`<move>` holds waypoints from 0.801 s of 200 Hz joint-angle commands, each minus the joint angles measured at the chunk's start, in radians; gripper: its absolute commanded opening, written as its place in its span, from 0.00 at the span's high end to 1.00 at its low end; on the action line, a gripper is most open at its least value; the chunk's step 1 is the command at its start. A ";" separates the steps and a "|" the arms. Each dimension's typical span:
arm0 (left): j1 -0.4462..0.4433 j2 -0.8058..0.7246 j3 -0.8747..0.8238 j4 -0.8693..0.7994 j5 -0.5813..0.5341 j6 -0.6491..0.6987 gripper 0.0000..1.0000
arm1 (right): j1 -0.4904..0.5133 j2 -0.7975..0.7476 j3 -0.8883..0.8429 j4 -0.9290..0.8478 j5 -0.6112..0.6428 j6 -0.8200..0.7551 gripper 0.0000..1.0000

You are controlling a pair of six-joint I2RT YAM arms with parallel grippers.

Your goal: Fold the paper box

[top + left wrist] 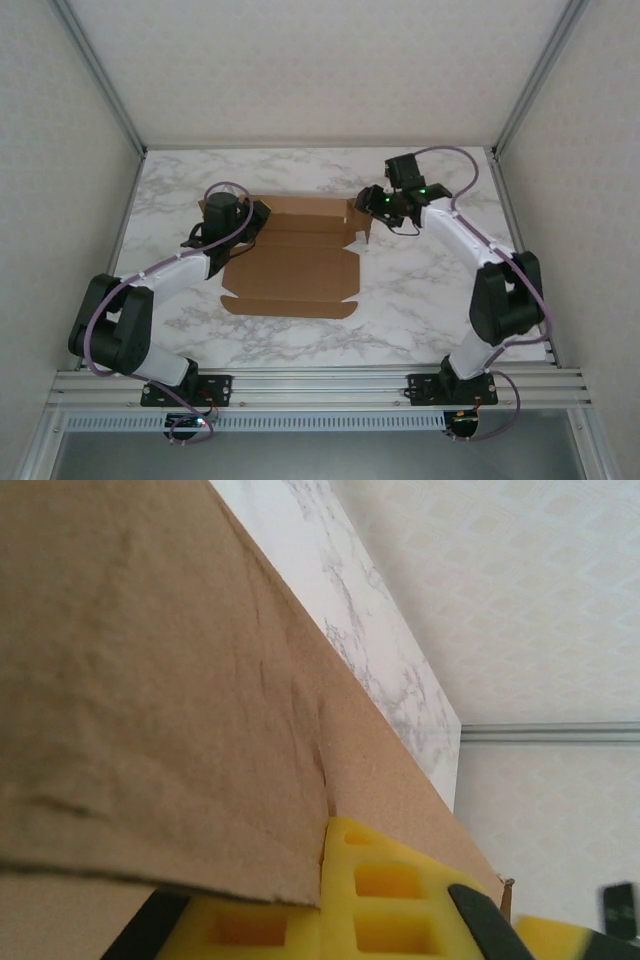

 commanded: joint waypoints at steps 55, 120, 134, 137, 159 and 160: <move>0.008 0.007 0.016 -0.136 -0.018 0.043 1.00 | -0.206 0.018 0.082 0.021 0.018 -0.383 0.56; 0.015 0.037 0.069 -0.187 0.007 0.067 1.00 | -0.190 0.063 -0.191 0.473 -0.232 -0.970 0.54; 0.018 0.040 0.067 -0.189 0.008 0.071 1.00 | -0.190 0.086 -0.212 0.501 -0.229 -1.026 0.54; 0.018 0.040 0.067 -0.189 0.008 0.072 1.00 | -0.189 0.088 -0.214 0.507 -0.228 -1.031 0.54; 0.021 0.045 0.063 -0.189 0.011 0.075 1.00 | -0.190 0.118 -0.224 0.552 -0.237 -1.036 0.54; 0.022 0.045 0.063 -0.189 0.011 0.075 1.00 | -0.190 0.119 -0.224 0.553 -0.240 -1.034 0.54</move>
